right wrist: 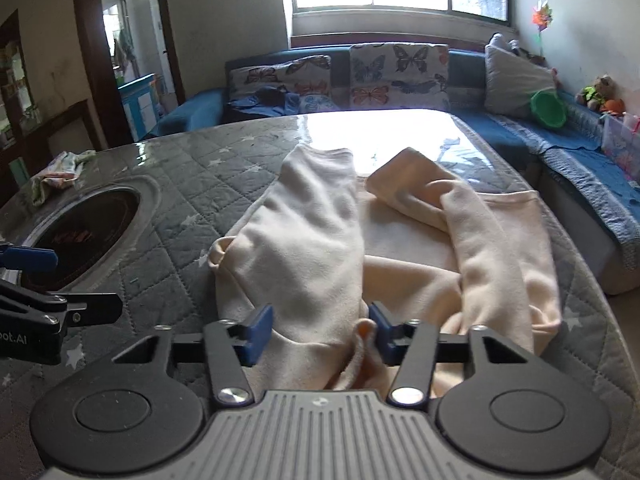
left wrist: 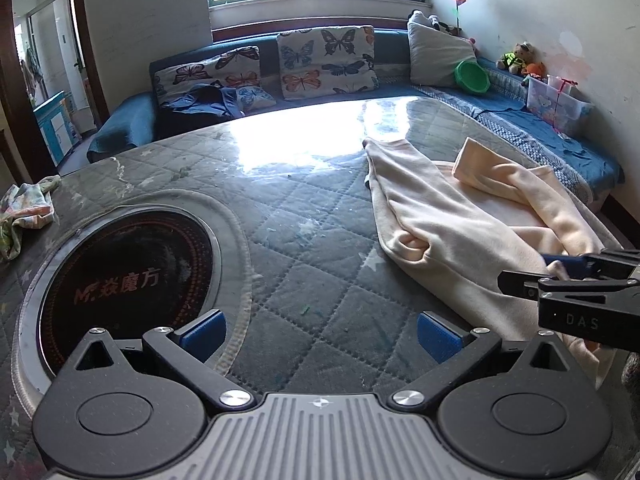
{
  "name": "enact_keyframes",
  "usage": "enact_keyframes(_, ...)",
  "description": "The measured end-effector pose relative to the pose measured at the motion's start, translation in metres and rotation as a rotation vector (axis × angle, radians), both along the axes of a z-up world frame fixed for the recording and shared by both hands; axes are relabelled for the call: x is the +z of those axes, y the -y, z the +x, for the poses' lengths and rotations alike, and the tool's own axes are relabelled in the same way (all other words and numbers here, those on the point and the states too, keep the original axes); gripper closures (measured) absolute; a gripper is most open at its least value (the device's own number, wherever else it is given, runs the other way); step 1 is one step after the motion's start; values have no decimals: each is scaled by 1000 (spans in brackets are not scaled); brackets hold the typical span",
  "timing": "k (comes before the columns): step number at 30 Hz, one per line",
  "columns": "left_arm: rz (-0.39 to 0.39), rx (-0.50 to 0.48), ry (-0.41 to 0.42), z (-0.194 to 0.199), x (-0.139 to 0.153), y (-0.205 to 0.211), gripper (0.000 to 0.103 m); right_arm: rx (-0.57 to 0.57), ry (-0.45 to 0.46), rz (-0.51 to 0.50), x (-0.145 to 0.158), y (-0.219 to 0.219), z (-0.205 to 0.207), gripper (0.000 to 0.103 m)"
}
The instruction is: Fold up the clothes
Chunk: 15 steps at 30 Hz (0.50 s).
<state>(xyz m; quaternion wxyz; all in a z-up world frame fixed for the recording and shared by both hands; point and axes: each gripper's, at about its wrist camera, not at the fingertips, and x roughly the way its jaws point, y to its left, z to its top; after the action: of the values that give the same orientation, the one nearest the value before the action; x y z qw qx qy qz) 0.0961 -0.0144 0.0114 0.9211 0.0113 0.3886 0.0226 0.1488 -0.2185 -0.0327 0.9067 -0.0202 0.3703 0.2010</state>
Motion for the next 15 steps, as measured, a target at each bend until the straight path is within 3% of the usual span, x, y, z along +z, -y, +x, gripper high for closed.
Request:
enact_keyframes(4,-7,8,9,-1,4,-4,0,0,9,7,2,1,-1,87)
enact_keyframes(8,-15,15,20,-2,8,-8,0,29,35,10,9,-4,-13,92)
enact_keyframes(15,-37,5,62,-9,25,-13,0,184,77,-3,20,-34,-44,94)
